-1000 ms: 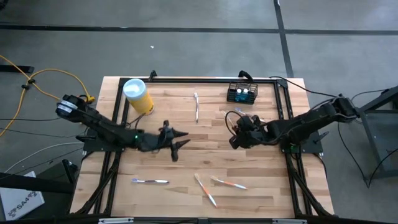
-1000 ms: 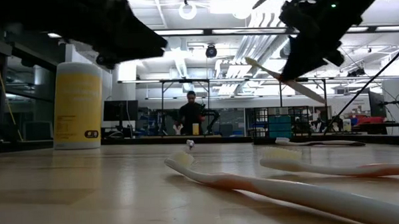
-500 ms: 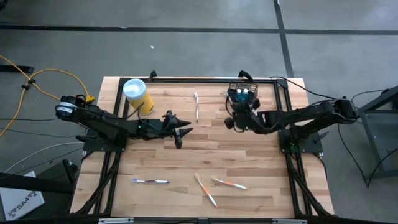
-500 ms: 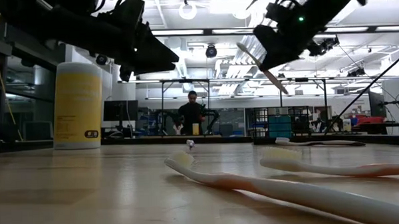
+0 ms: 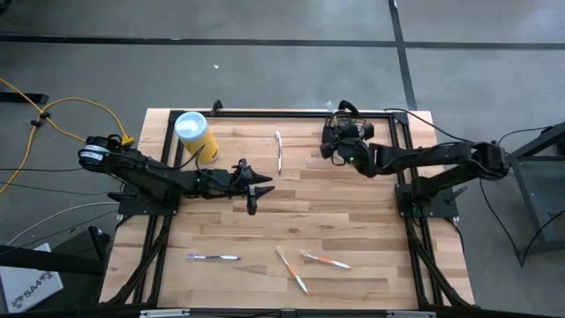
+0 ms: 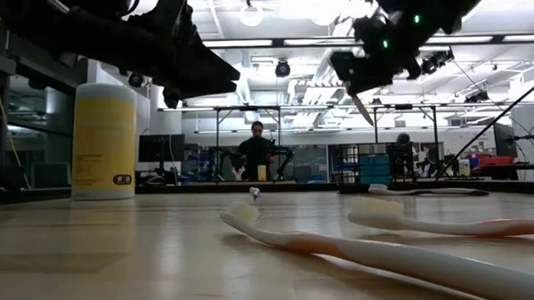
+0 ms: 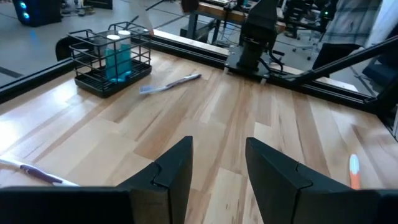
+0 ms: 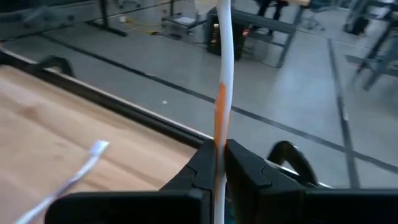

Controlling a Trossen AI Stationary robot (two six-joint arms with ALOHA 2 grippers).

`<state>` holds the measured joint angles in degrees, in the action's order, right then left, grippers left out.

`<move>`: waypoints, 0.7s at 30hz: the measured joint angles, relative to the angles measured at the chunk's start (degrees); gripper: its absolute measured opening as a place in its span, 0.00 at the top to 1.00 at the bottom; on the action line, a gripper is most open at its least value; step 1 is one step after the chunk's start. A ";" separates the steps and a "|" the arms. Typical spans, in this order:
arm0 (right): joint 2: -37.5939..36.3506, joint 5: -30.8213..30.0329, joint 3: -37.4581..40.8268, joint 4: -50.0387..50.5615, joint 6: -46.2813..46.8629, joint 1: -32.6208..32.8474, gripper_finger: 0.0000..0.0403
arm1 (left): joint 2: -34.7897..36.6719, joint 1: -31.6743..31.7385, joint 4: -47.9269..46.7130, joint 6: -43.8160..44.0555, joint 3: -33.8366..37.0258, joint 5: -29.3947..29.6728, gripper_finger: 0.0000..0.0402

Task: Pick & Place toothbrushing station
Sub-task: Put the top orange toothbrush into the black wire organizer

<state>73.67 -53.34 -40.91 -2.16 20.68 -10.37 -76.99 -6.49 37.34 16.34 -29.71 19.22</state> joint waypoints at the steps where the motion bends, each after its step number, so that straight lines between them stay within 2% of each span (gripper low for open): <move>1: 0.05 -0.66 1.18 -1.58 -0.01 -0.55 0.96 | 0.00 -0.01 0.00 0.00 0.00 0.00 0.65; 6: 0.05 -3.82 7.25 -10.83 -1.67 -2.61 0.96 | 0.00 -0.01 0.00 1.04 0.00 0.00 0.65; 12: 0.02 -7.47 11.11 -25.22 -9.76 -3.19 0.96 | 0.00 -0.01 0.00 1.11 0.00 0.00 0.65; 17: 0.00 -11.37 11.11 -28.53 -14.81 -5.25 0.96 | 0.00 -0.04 0.00 0.92 0.00 0.00 0.65; 21: 0.00 -10.82 11.11 -28.54 -14.94 -8.82 0.96 | 0.00 -0.05 -0.02 1.07 0.00 0.00 0.65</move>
<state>73.67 -64.15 -29.80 -30.70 5.74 -19.19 -76.99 -6.55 37.32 17.41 -29.71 19.22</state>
